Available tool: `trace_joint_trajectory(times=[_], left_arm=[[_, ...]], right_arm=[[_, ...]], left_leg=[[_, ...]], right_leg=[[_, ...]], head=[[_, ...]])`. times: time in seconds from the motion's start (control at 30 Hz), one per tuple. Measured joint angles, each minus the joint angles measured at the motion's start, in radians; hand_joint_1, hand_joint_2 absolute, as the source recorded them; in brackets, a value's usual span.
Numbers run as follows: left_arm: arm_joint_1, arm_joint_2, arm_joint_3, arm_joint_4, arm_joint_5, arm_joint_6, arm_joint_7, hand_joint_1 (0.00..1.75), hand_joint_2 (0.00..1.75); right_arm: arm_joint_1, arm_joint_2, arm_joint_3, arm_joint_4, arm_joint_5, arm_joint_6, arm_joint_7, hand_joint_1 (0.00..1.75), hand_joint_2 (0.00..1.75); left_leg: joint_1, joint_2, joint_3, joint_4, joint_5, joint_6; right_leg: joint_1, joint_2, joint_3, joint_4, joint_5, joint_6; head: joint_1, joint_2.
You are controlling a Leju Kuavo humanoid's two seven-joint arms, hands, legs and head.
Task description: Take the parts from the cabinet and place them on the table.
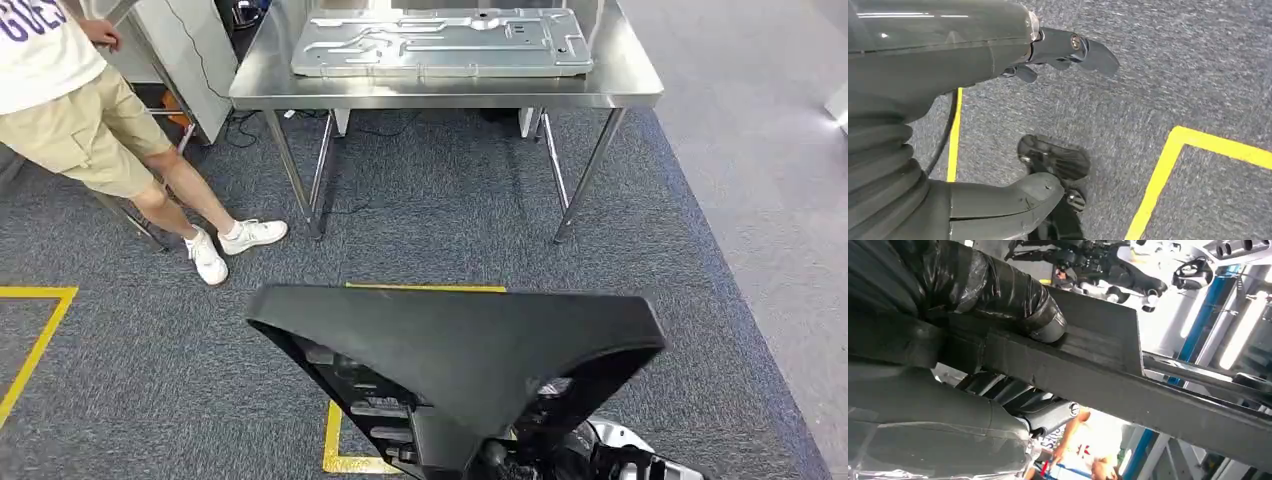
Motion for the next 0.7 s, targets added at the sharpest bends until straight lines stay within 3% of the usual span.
trace_joint_trajectory(times=[0.07,0.1,0.13,0.23,0.27,0.3,0.33,0.4,0.43,0.47,0.5,0.57,0.6,0.63,0.67,0.7], left_arm=[[-0.001,0.003,0.0,0.0,0.0,0.0,0.0,0.0,1.75],[-0.001,0.006,0.0,0.0,0.0,0.001,0.0,0.0,1.75],[-0.002,0.005,0.0,0.0,0.0,0.001,0.0,0.0,1.75],[-0.001,0.011,0.0,0.0,0.0,0.002,0.0,0.0,1.75],[-0.001,0.01,0.0,0.0,0.0,0.003,0.0,0.0,1.75],[-0.002,0.01,0.0,0.0,0.0,0.003,0.0,0.0,1.75],[-0.002,0.01,0.0,0.0,-0.001,0.003,0.0,0.0,1.75],[-0.002,0.01,0.0,0.0,-0.003,0.002,-0.001,0.0,1.75],[-0.002,0.01,0.0,0.0,-0.003,0.002,-0.001,0.0,1.75],[-0.002,0.01,0.0,0.0,-0.005,0.001,-0.002,0.0,1.75],[-0.002,0.01,0.0,0.0,-0.01,0.001,-0.002,0.0,1.75],[-0.002,0.009,0.0,0.0,-0.01,0.0,-0.005,0.0,1.75],[-0.002,0.009,0.0,0.0,-0.01,-0.001,-0.007,0.0,1.75],[-0.005,0.01,0.0,0.0,-0.01,-0.001,-0.008,0.0,1.75],[-0.006,0.011,0.0,0.0,-0.01,-0.002,-0.008,0.0,1.75],[-0.006,0.01,0.0,0.0,-0.011,-0.002,-0.009,0.0,1.75]], right_arm=[[-0.004,0.002,0.0,0.0,0.0,-0.005,0.0,1.75,1.75],[-0.005,0.003,0.0,0.0,0.0,-0.008,0.001,1.75,1.75],[-0.008,0.004,0.0,0.001,0.0,-0.01,0.001,1.75,1.75],[-0.009,0.006,0.0,0.002,0.0,-0.011,0.001,1.75,1.75],[-0.012,0.006,0.0,0.0,0.0,-0.011,0.001,1.75,1.75],[-0.012,0.006,0.0,0.0,0.0,-0.011,0.001,1.75,1.75],[-0.018,0.006,0.0,0.0,-0.001,-0.012,0.0,1.75,1.75],[-0.018,0.006,0.0,0.002,-0.001,-0.017,0.001,1.75,1.75],[-0.018,0.006,0.0,0.003,-0.001,-0.02,0.001,1.75,1.75],[-0.019,0.006,0.0,0.004,-0.002,-0.021,0.001,1.75,1.75],[-0.02,0.006,0.0,0.005,-0.003,-0.025,0.001,1.75,1.75],[-0.023,0.006,0.0,0.005,-0.004,-0.029,0.001,1.75,1.75],[-0.025,0.006,0.0,0.006,-0.006,-0.029,0.001,1.75,1.75],[-0.028,0.006,0.0,0.007,-0.007,-0.03,0.001,1.75,1.75],[-0.031,0.006,0.0,0.008,-0.01,-0.031,0.0,1.75,1.75],[-0.032,0.006,0.0,0.008,-0.011,-0.032,0.0,1.75,1.75]], left_leg=[[-0.006,-0.001,0.081,-0.197,0.115,0.017],[-0.011,-0.003,0.105,-0.24,0.11,0.031],[-0.015,-0.002,0.109,-0.254,0.107,0.036],[-0.019,-0.001,0.112,-0.258,0.103,0.045],[-0.003,-0.002,0.126,-0.277,0.11,0.051],[-0.004,-0.001,0.135,-0.285,0.11,0.052],[-0.003,0.002,0.139,-0.286,0.106,0.059],[-0.003,0.002,0.144,-0.283,0.096,0.06],[-0.003,0.002,0.149,-0.283,0.091,0.059],[-0.003,0.002,0.157,-0.283,0.085,0.058],[-0.002,0.001,0.169,-0.283,0.077,0.056],[0.0,-0.001,0.2,-0.283,0.058,0.048],[0.0,-0.001,0.206,-0.284,0.048,0.041],[-0.007,-0.002,0.208,-0.285,0.041,0.032],[-0.005,-0.002,0.208,-0.289,0.039,0.027],[-0.005,0.0,0.21,-0.292,0.036,0.021]], right_leg=[[0.002,0.001,0.023,-0.002,-0.014,0.003],[-0.001,0.001,0.031,-0.008,-0.017,0.005],[0.004,0.004,0.03,-0.007,-0.022,0.013],[0.0,0.002,0.037,-0.02,-0.025,0.029],[0.006,0.0,0.044,-0.02,-0.031,0.036],[0.003,-0.002,0.038,0.006,-0.04,0.041],[0.001,-0.003,0.003,0.068,-0.072,0.045],[-0.005,-0.003,-0.105,0.244,-0.143,0.054],[-0.007,-0.004,-0.147,0.303,-0.152,0.057],[-0.009,-0.004,-0.167,0.316,-0.132,0.059],[-0.011,-0.005,-0.16,0.278,-0.084,0.061],[-0.015,-0.007,-0.088,0.096,0.042,0.06],[-0.015,-0.013,-0.061,0.02,0.068,0.057],[-0.007,-0.014,-0.05,0.007,0.051,0.054],[-0.008,-0.011,-0.05,0.006,0.047,0.042],[-0.005,-0.009,-0.051,0.004,0.043,0.036]], head=[[0.0,0.0],[0.0,0.0],[0.0,0.0],[0.0,0.0],[0.0,0.0],[0.001,0.0],[0.0,0.0],[0.0,0.0],[0.001,0.0],[0.0,0.0],[0.0,0.0],[0.0,0.0],[0.001,0.0],[0.001,0.0],[-0.001,0.0],[0.0,0.0]])
